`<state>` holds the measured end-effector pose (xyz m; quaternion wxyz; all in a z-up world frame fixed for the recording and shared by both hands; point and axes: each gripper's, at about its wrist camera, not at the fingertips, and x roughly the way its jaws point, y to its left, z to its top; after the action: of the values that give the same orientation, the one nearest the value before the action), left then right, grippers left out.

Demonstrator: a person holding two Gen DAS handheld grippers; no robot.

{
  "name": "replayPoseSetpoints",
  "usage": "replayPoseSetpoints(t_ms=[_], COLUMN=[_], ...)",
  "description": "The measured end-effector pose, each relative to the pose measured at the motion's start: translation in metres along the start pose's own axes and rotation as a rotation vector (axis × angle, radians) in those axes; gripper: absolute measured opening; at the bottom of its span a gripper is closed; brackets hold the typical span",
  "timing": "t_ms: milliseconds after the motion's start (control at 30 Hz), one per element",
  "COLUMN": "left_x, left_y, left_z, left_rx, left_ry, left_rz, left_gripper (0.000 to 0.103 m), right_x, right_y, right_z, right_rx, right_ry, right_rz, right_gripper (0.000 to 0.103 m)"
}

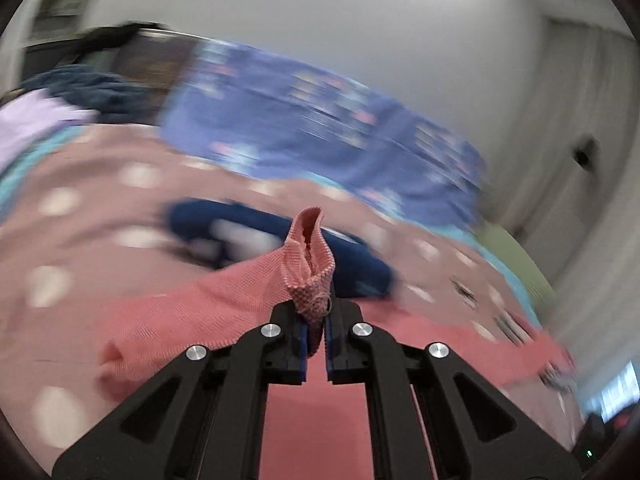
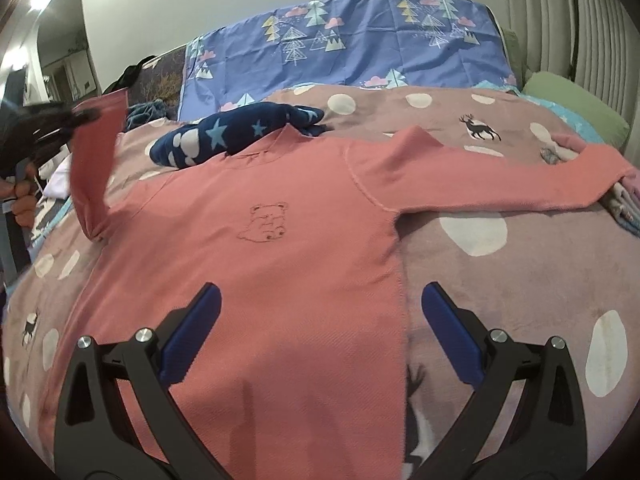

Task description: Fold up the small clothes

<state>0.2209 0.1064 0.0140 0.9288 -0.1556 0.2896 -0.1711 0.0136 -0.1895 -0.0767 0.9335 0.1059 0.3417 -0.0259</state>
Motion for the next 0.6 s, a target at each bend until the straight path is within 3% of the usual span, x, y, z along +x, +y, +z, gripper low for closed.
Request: replayPoseSetpoints(t_ms=[67, 200, 300, 333, 367, 433, 500, 600], left_x=[0.025, 0.065, 0.067, 0.060, 0.054, 0.034, 0.013, -0.017], left_y=[-0.037, -0.079, -0.082, -0.078, -0.073, -0.061, -0.040, 0.000], left_z=[-0.021, -0.077, -0.108, -0.115, -0.118, -0.122, -0.123, -0.121], left_rx=[0.049, 0.132, 0.170, 0.174, 0.180, 0.226, 0.274, 0.288], left_ry=[0.066, 0.207, 0.286, 0.294, 0.294, 0.271, 0.234, 0.192], left_rz=[-0.065, -0.096, -0.101, -0.096, -0.083, -0.024, 0.065, 0.205], left_gripper=[0.007, 0.040, 0.043, 0.048, 0.050, 0.054, 0.063, 0.065], right_x=[0.000, 0.001, 0.002, 0.005, 0.009, 0.019, 0.029, 0.053], right_y=[-0.008, -0.026, -0.034, -0.037, -0.038, -0.037, -0.033, -0.013], right_z=[-0.001, -0.001, -0.001, 0.001, 0.005, 0.013, 0.021, 0.040], right_rx=[0.017, 0.053, 0.064, 0.071, 0.082, 0.108, 0.127, 0.117], right_ry=[0.005, 0.024, 0.036, 0.055, 0.080, 0.127, 0.155, 0.197], right_rz=[-0.002, -0.007, 0.007, 0.034, 0.076, 0.175, 0.256, 0.336], right_gripper=[0.101, 0.098, 0.081, 0.070, 0.058, 0.045, 0.044, 0.044])
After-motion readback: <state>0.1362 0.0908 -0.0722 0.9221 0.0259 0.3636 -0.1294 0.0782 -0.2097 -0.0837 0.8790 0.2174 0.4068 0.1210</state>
